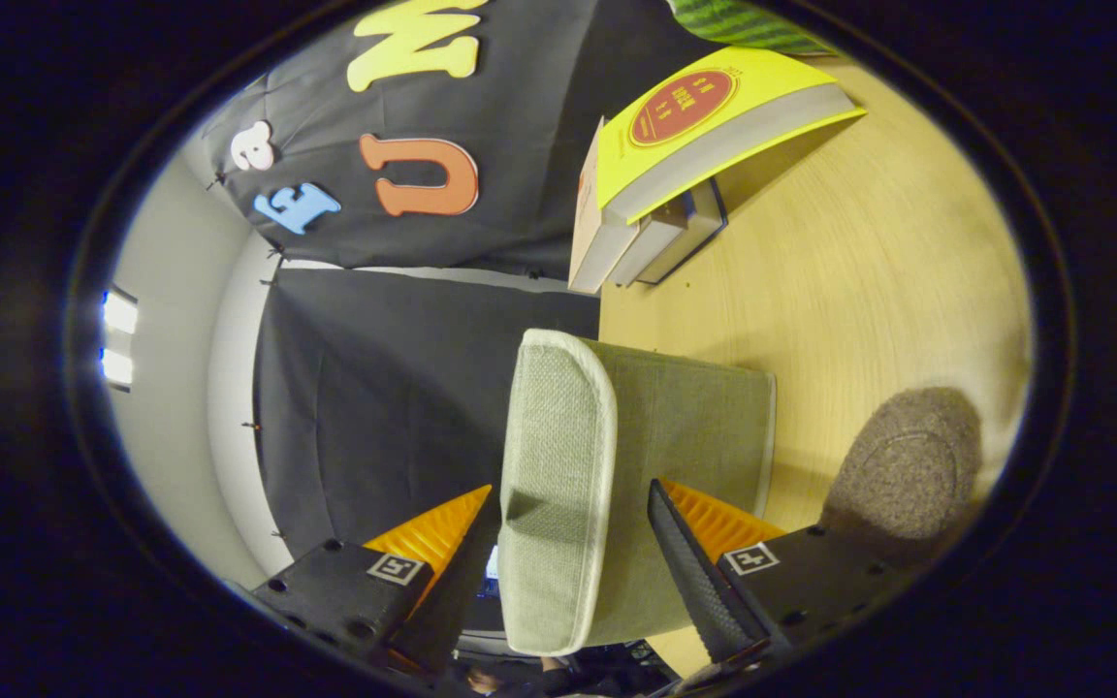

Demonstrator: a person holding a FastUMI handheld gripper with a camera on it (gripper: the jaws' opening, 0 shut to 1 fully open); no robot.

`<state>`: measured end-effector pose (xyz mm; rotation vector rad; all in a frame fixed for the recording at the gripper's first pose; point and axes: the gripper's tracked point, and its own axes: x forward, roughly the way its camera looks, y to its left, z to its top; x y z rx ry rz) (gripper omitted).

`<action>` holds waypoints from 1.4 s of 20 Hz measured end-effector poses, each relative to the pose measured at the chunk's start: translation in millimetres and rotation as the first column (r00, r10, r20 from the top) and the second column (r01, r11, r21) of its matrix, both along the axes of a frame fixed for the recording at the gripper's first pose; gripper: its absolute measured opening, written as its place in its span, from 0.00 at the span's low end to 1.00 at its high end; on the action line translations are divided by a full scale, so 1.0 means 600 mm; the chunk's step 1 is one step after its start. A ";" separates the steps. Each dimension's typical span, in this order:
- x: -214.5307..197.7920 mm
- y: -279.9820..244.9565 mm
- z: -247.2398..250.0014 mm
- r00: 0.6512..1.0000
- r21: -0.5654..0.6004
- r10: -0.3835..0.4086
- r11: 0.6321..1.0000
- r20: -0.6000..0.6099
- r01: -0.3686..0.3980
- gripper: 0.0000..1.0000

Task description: Open the storage box then place both shoes into the box .Put the left shoe in first, then the right shoe, with the right side of both shoes facing outward in a uniform manner.

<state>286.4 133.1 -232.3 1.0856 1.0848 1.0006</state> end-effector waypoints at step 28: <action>-0.040 0.011 0.168 0.995 0.071 0.027 0.997 0.099 -0.034 0.06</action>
